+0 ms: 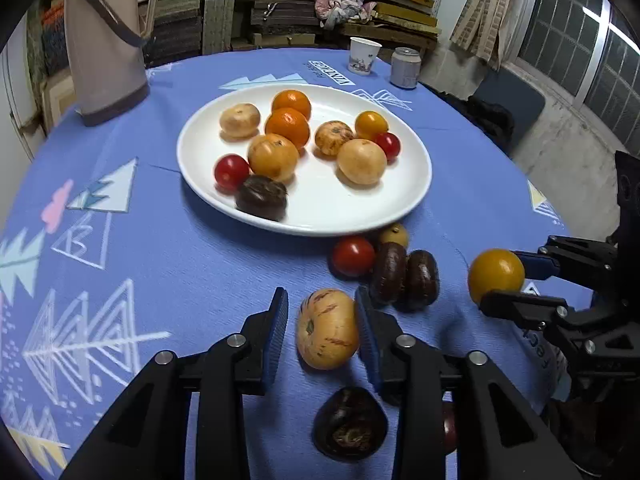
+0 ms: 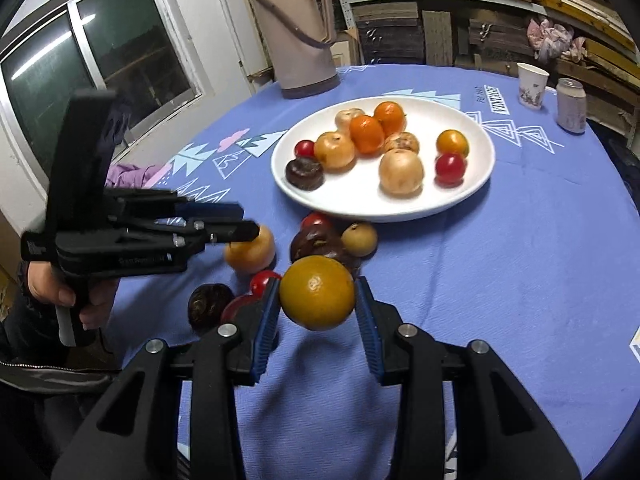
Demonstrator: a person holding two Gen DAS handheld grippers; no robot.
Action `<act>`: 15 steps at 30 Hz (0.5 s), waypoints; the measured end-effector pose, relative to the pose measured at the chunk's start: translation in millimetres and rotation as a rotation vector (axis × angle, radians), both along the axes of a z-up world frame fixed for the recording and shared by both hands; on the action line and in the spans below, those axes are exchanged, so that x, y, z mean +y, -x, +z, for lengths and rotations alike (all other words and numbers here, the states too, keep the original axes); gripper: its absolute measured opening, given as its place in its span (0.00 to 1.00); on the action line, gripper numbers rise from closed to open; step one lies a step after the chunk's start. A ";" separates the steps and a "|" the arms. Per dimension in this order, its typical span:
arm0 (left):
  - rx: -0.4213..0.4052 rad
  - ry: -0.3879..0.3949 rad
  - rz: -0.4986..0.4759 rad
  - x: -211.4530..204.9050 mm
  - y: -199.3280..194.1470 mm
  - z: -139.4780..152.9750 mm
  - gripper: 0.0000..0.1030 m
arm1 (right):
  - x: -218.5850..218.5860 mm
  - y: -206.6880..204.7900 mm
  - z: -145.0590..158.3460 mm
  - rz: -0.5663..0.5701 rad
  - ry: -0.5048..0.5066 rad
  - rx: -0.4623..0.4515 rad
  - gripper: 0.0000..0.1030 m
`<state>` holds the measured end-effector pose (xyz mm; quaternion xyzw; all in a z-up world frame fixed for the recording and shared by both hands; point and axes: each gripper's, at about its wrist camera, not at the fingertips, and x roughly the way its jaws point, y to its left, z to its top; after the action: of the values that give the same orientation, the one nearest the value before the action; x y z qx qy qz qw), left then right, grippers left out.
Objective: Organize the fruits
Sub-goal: 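Lift and carry the speckled pear and yellow-orange fruit over the white plate with both tools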
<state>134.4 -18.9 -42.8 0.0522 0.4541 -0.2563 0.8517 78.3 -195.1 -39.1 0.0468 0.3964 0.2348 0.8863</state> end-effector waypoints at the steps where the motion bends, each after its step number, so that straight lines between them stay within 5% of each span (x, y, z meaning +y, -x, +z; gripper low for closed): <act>1: 0.000 0.007 -0.003 -0.4 1.8 -1.0 0.35 | -0.6 0.1 -1.0 0.000 0.001 0.003 0.36; 15: -0.004 -0.008 -0.036 -5.5 11.1 -16.0 0.38 | 3.4 -0.2 -9.2 0.007 0.000 0.020 0.36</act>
<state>123.3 -24.4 -58.8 0.0641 0.4526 -0.2697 0.8475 78.6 -191.7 -48.3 0.0479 0.4052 0.2374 0.8815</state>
